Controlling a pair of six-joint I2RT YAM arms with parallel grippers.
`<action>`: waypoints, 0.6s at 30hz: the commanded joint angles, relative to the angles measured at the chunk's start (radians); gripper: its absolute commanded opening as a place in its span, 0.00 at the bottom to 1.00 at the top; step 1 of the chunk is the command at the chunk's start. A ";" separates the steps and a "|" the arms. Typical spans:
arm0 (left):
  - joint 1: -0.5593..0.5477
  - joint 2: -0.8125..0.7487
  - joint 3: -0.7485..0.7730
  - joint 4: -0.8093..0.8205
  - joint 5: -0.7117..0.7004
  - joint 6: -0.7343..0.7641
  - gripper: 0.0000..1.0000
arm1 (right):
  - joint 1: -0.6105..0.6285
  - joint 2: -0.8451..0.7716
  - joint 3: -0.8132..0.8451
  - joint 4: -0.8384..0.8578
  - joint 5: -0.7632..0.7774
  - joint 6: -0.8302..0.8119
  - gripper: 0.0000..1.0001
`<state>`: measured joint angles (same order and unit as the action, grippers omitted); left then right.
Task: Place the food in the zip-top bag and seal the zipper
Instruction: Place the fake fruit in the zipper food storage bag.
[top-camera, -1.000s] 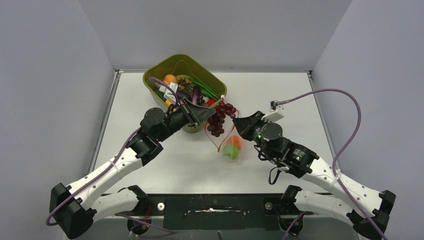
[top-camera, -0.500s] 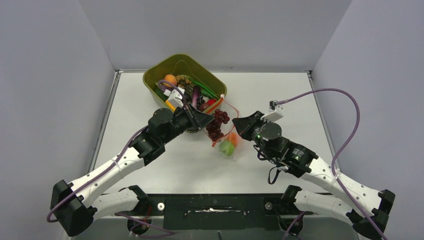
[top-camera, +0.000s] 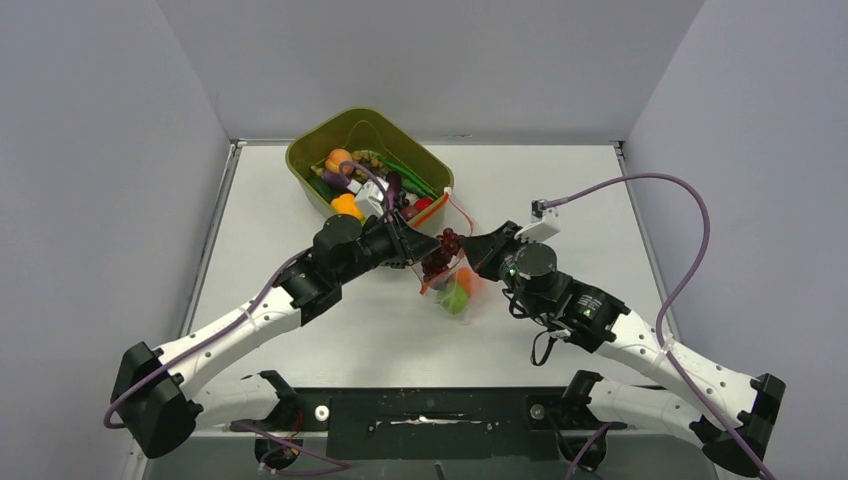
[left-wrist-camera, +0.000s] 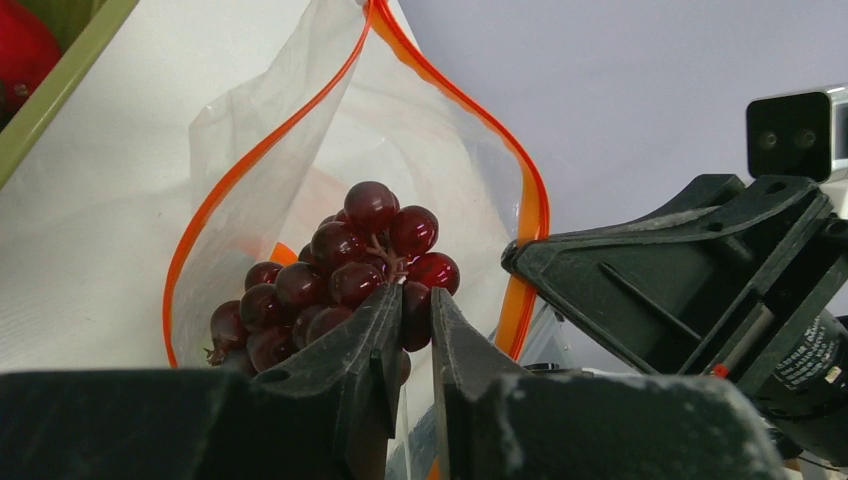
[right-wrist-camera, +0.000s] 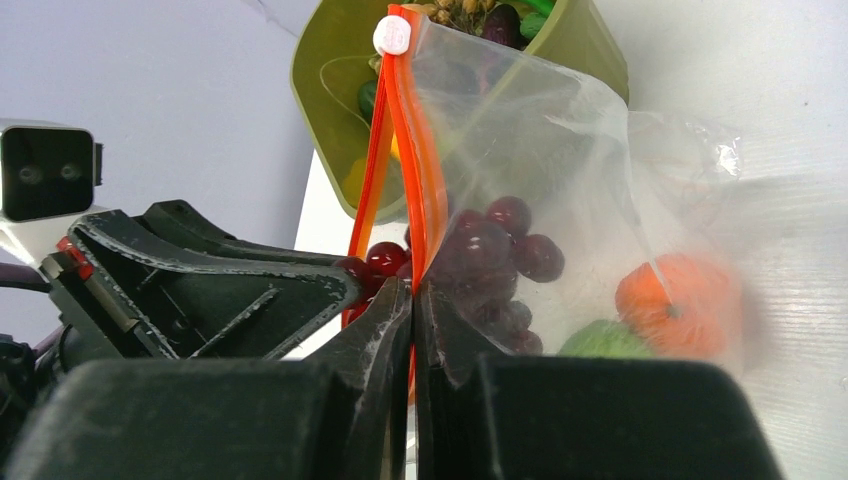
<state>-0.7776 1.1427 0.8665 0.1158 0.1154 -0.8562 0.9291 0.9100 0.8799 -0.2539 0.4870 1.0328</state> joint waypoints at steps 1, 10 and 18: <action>-0.009 0.005 0.063 0.081 0.031 0.008 0.19 | -0.005 -0.018 0.009 0.083 -0.001 0.004 0.00; -0.008 -0.060 0.100 -0.016 -0.021 0.105 0.52 | -0.004 -0.062 -0.030 0.044 0.000 0.026 0.00; -0.008 -0.131 0.127 -0.206 -0.147 0.250 0.54 | -0.004 -0.089 -0.043 0.030 0.010 0.028 0.00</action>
<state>-0.7837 1.0443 0.9447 -0.0151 0.0250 -0.7052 0.9291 0.8509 0.8185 -0.2913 0.4774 1.0500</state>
